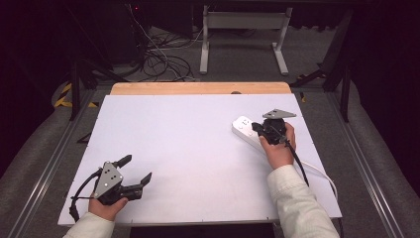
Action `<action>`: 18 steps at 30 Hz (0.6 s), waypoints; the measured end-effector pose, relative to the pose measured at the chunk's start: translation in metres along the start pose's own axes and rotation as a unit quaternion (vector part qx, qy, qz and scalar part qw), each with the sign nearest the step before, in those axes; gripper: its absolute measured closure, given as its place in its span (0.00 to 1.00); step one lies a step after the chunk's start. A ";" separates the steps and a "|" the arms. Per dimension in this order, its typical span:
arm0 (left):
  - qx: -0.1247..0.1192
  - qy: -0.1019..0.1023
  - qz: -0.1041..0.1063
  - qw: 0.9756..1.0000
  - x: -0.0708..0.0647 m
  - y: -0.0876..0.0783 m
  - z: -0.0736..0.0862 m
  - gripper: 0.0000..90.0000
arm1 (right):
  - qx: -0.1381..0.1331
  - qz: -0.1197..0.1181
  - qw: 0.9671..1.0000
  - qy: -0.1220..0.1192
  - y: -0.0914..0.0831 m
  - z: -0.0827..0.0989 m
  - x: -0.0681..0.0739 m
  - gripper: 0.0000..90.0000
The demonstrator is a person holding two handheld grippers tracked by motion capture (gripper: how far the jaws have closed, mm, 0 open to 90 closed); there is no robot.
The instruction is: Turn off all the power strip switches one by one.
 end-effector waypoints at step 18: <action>0.001 0.000 0.000 1.000 0.000 0.000 0.000 0.19 | 0.023 0.000 1.000 -0.008 0.016 0.010 0.001 1.00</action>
Point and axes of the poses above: each handheld gripper's, and its own axes: y roughly forward along the jaws, z roughly out of its underside, x roughly to its left, the point moved 8 cm from there along y, roughly forward along the jaws, and after that the axes turned 2 degrees about -x, right-handed, at the moved point
